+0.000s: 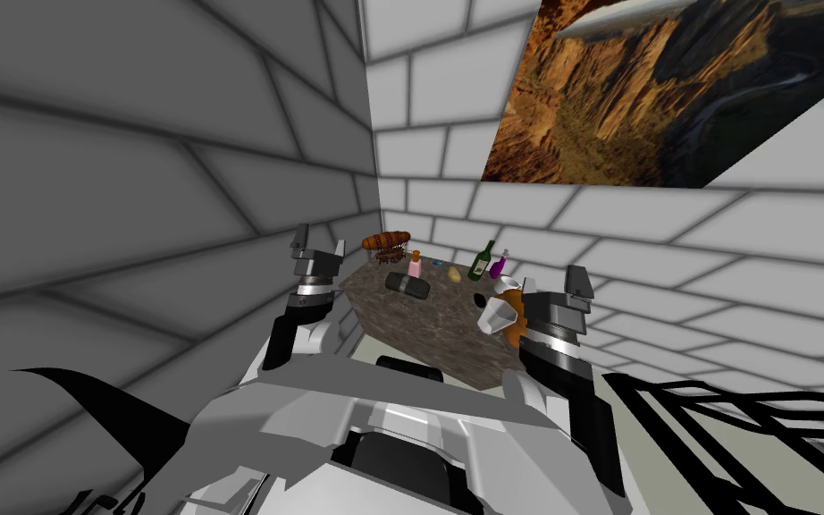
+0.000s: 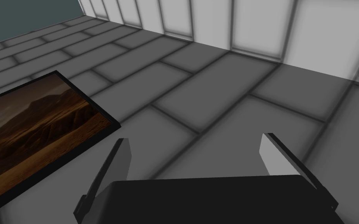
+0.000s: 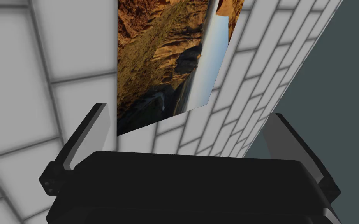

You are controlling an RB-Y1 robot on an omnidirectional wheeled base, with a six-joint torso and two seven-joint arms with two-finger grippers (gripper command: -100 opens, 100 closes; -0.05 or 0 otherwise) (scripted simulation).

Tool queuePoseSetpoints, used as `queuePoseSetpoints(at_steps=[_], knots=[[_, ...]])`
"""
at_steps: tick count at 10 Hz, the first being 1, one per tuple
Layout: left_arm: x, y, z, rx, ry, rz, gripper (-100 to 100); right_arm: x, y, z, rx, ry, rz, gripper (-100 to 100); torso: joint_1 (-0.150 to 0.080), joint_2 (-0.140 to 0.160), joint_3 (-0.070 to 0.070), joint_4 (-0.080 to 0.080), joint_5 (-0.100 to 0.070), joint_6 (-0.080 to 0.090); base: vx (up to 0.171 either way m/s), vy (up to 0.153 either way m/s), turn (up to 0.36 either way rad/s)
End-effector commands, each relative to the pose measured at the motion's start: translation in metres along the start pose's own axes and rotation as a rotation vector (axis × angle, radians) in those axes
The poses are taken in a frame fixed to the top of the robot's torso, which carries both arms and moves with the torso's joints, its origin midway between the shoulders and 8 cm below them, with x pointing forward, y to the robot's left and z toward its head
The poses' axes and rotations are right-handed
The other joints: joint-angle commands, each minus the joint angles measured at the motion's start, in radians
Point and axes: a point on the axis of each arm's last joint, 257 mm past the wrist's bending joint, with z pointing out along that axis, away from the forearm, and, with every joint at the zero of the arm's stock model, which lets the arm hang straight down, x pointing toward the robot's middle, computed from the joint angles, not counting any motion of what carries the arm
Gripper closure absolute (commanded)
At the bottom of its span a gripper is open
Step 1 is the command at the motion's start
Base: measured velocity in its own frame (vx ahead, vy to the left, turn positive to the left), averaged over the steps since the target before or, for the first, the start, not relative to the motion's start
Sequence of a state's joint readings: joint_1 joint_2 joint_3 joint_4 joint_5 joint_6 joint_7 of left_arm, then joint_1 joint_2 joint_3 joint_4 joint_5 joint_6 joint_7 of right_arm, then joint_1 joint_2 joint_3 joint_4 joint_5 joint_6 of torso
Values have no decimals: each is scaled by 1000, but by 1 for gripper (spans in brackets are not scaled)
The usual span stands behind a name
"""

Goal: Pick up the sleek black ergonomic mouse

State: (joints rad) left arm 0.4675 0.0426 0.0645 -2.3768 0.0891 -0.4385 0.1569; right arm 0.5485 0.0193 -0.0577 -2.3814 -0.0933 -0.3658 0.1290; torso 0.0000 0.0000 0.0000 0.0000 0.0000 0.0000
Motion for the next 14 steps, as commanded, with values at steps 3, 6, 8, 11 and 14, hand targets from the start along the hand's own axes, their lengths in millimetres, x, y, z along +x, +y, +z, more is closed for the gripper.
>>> queuePoseSetpoints(at_steps=[3, 6, 8, 11, 14], knots=[[0, 0, 0, 0, 0, 0, 0, 11, 6, 7, -57, 84, -137, -100, 0, 0, 0, 0, 0, 0, -9, 1, 1], [0, 0, 0, 0, 0, 0, 0, 18, 11, 14, -115, 132, -259, -100, -1, 1, 1, 0, 0, 0, -17, -9, -1], [0, 0, 0, 0, 0, 0, 0, 22, 14, 18, -150, 154, -328, -100, -1, 1, 0, 0, 0, 0, -14, -8, 0], [0, 0, 0, 0, 0, 0, 0, 29, 15, 21, -189, 183, -422, -100, -1, 1, 0, 0, 0, 0, -14, -11, 1], [0, 0, 0, 0, 0, 0, 0, 38, 18, 31, -271, 214, -556, -100, -1, 1, 1, 0, 0, 0, -19, -16, 4]])
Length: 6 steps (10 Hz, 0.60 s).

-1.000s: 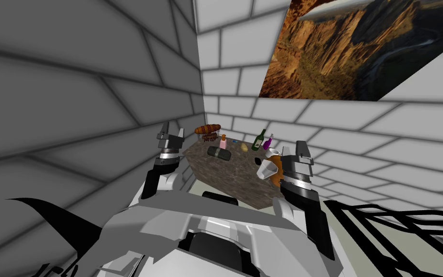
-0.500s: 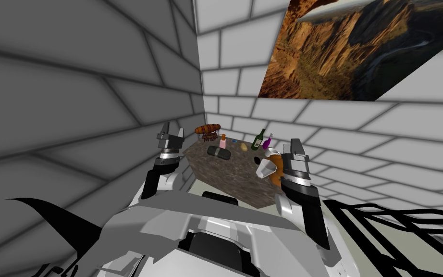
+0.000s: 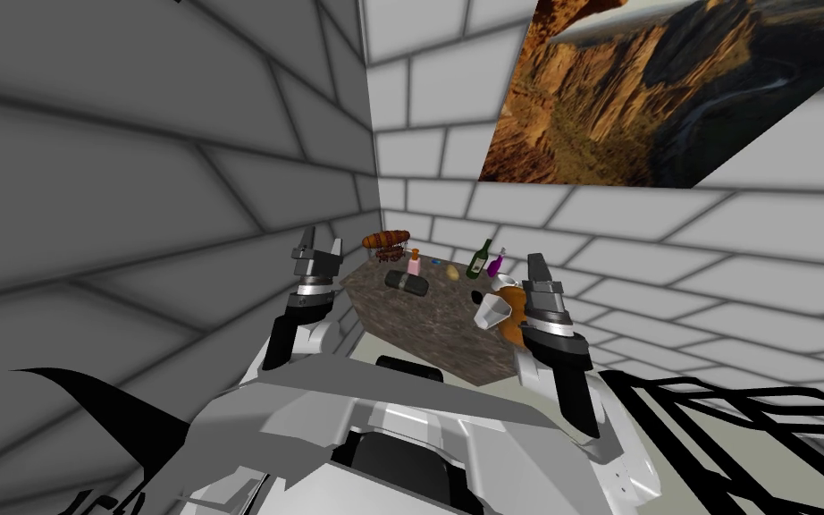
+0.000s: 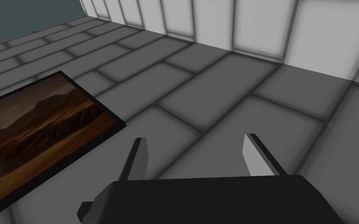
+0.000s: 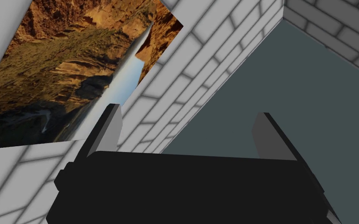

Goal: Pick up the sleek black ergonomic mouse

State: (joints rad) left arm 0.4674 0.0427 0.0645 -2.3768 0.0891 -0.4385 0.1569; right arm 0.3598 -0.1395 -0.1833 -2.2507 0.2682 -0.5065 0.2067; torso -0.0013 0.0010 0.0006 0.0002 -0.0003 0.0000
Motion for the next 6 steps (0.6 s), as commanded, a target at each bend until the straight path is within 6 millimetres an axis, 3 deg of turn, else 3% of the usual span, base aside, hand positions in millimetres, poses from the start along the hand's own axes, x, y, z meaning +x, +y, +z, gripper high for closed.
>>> queuePoseSetpoints(at_steps=[1, 6], knots=[[0, 0, 0, 0, 0, 0, 0, 5, 2, 3, -23, 19, -59, -100, 0, 0, 0, 0, 0, 0, -17, -15, 6], [0, 0, 0, 0, 0, 0, 0, 18, 5, 15, -106, 60, -233, -100, 1, -1, 0, 0, 0, 0, -10, -9, 6]])
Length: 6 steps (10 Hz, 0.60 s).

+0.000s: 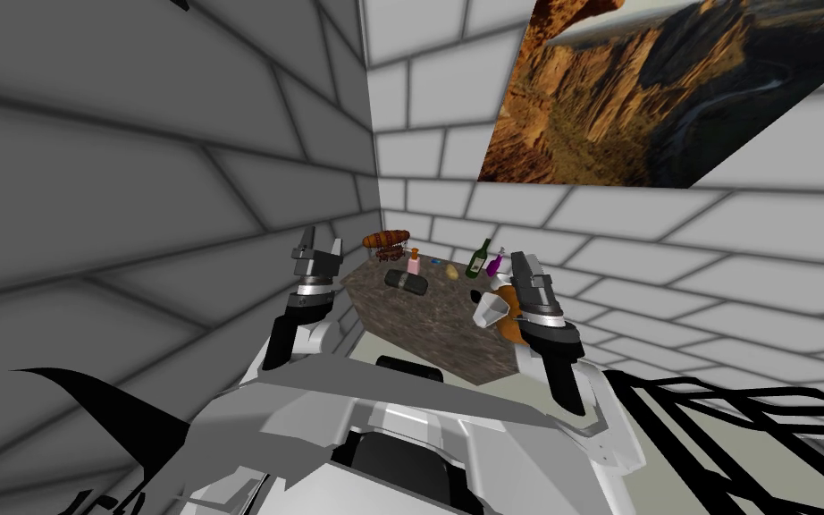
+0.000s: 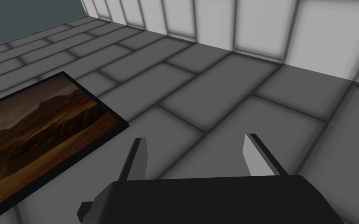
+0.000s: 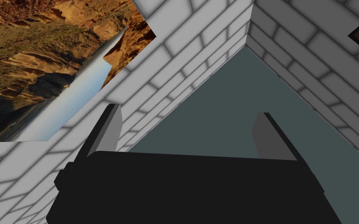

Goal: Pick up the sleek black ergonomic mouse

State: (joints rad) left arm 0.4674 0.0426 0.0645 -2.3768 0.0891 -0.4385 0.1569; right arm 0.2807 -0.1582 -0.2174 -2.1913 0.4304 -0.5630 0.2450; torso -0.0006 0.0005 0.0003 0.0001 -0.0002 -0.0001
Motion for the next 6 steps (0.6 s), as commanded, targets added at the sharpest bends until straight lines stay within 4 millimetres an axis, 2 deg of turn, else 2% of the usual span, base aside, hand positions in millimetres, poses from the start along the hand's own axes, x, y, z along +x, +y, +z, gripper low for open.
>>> queuePoseSetpoints(at_steps=[1, 5, 6], knots=[[0, 0, 0, 0, 0, 0, 0, 5, 1, 3, -24, 20, -60, -100, 0, 0, 0, 0, 0, 0, -13, -13, 13], [0, 0, 0, 0, 0, 0, 0, 17, 3, 9, -70, 55, -170, -100, 0, 0, 0, 0, 0, 0, -10, -11, 8], [0, 0, 0, 0, 0, 0, 0, 21, 3, 16, -109, 60, -231, -100, 0, 0, 0, 0, 0, 0, -16, -12, 23]])
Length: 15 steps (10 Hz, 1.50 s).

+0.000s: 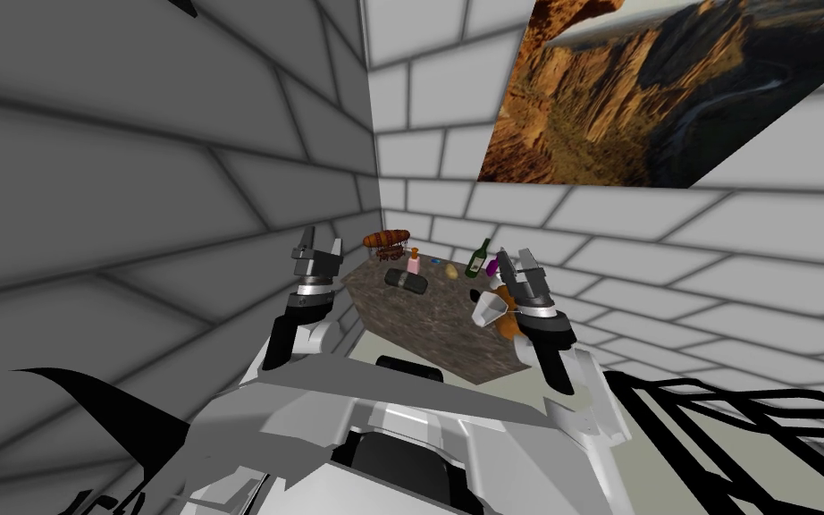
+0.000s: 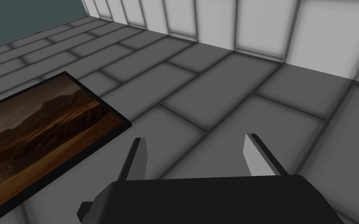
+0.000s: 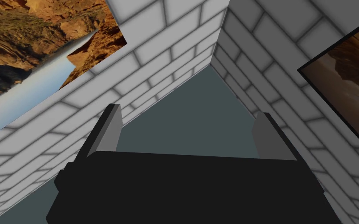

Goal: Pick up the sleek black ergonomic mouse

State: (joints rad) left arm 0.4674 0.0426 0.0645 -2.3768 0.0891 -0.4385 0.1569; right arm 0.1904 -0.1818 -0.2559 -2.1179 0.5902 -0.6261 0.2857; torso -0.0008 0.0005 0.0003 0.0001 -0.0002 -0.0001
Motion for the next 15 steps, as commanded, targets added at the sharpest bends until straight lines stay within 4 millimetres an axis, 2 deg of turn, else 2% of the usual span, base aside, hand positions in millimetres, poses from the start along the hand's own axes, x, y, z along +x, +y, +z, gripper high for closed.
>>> queuePoseSetpoints(at_steps=[1, 5, 6, 8, 9, 14, 15], knots=[[0, 0, 0, 0, 0, 0, 0, 7, 3, 3, -25, 19, -56, -100, 0, 0, 0, 0, 0, 0, -14, -14, 19], [0, 0, 0, 0, 0, 0, 0, 24, 5, 9, -77, 67, -177, -100, 0, 0, 0, 0, 0, 0, -9, -9, 12], [0, 0, 0, 0, 0, 0, 0, 29, 5, 17, -116, 70, -232, -100, 1, 0, 0, 0, 0, 0, -13, -9, 37], [0, 0, 0, 0, 0, 0, 0, 39, 6, 16, -127, 105, -279, -100, 0, 0, 0, 0, 0, 0, -9, -8, 12], [0, 0, 0, 0, 0, 0, 0, 45, 5, 23, -166, 108, -331, -100, 0, 0, 0, 0, 0, 0, -11, -10, 40], [0, 0, 0, 0, 0, 0, 0, 74, 4, 27, -233, 188, -479, -100, 0, 0, 0, 0, 0, 0, -9, -7, 22], [0, 0, 0, 0, 0, 0, 0, 82, 3, 34, -277, 195, -530, -100, 1, 0, 0, 0, 0, 0, -10, -8, 53]])
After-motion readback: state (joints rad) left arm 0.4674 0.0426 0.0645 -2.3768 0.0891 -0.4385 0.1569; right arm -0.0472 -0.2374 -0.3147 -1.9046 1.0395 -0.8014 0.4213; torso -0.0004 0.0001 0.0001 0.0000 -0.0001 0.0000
